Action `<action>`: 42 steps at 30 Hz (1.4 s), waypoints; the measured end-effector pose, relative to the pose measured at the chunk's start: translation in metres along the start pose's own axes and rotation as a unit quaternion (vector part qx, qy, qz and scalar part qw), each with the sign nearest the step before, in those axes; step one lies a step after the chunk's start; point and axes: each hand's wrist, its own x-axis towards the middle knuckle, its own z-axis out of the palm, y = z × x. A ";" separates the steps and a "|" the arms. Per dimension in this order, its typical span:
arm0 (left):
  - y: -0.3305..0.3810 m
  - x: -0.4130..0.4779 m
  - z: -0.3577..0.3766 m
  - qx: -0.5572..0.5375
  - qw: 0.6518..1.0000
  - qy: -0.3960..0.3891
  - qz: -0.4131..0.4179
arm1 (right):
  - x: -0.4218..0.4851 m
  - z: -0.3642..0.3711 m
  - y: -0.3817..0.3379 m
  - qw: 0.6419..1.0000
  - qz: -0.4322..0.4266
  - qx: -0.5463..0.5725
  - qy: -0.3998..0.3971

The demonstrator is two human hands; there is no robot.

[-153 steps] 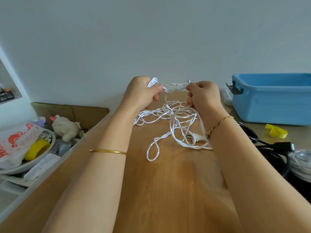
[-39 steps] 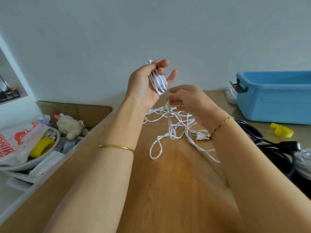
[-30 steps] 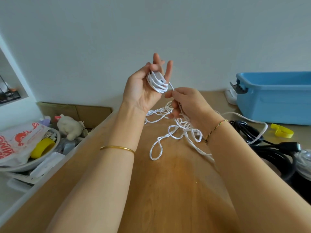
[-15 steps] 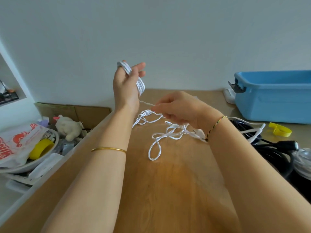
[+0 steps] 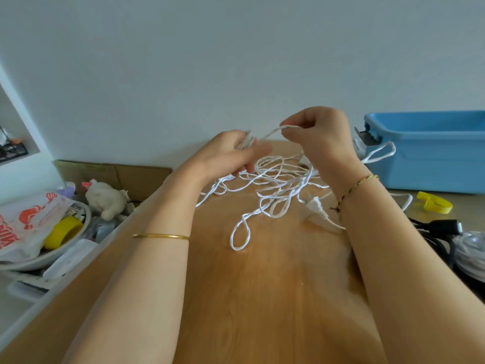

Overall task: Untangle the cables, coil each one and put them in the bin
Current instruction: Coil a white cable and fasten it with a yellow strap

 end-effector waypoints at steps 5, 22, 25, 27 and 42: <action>0.003 -0.001 0.003 0.030 0.995 -0.092 -0.039 | 0.000 -0.006 0.013 0.984 0.103 0.143 0.030; 0.015 -0.013 -0.017 -0.100 0.970 -0.181 -0.129 | 0.003 0.000 0.028 0.985 0.008 -0.158 -0.066; 0.017 -0.016 -0.021 -0.123 0.968 -0.181 -0.121 | 0.005 0.007 0.023 0.969 -0.080 -0.217 -0.091; 0.019 -0.017 -0.023 -0.135 0.966 -0.189 -0.110 | 0.004 0.009 0.020 0.961 -0.106 -0.230 -0.107; 0.016 -0.015 -0.022 -0.157 0.960 -0.211 -0.098 | -0.004 -0.002 0.003 0.979 -0.090 -0.038 -0.177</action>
